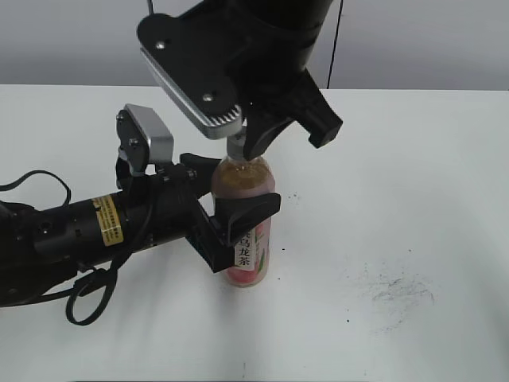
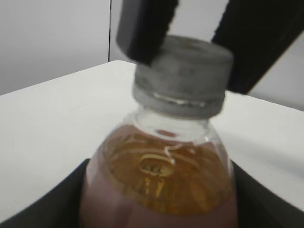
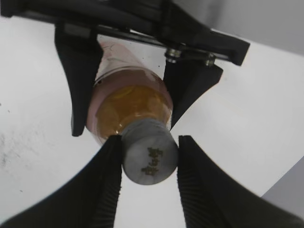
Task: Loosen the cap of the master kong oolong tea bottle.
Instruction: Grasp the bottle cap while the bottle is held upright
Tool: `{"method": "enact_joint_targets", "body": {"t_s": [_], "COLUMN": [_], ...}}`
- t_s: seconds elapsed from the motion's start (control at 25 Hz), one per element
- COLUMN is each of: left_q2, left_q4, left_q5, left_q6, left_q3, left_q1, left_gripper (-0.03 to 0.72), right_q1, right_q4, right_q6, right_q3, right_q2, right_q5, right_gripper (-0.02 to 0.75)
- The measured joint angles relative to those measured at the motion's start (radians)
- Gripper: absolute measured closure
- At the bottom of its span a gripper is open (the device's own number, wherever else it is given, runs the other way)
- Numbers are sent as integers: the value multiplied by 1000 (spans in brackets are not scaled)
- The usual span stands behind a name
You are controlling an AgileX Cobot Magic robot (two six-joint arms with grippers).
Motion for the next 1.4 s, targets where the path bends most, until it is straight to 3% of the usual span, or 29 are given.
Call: {"method": "enact_joint_targets", "body": {"t_s": [0.2, 0.36, 0.44, 0.6, 0.68, 0.88, 1.0, 1.16, 1.4], "left_q2": [0, 0, 0, 0, 0, 0, 0, 0, 0], "left_q4": [8, 9, 10, 10, 11, 11, 12, 12, 12], "left_q5": [-1, -1, -1, -1, -1, -1, -1, -1, -1], "left_q6": [1, 1, 1, 1, 1, -1, -1, -1, -1], "left_q3": [0, 0, 0, 0, 0, 0, 0, 0, 0], "left_q1": [1, 1, 1, 1, 1, 1, 1, 1, 1], "left_gripper": [239, 239, 239, 239, 239, 239, 239, 239, 239], "right_q1": [-3, -3, -3, -3, -2, -2, -2, -2, -2], "right_q4": [19, 18, 13, 14, 14, 13, 13, 12, 12], "right_q6": [-298, -302, -176, 246, 476, 997, 1214, 1399, 1514], "right_q3": [-3, -3, -3, -3, -3, -3, -3, -3, -3], "right_q2": [0, 0, 0, 0, 0, 0, 0, 0, 1], "right_q5": [2, 2, 3, 1, 1, 1, 1, 1, 1], "right_gripper": [466, 466, 450, 164, 125, 277, 311, 321, 346]}}
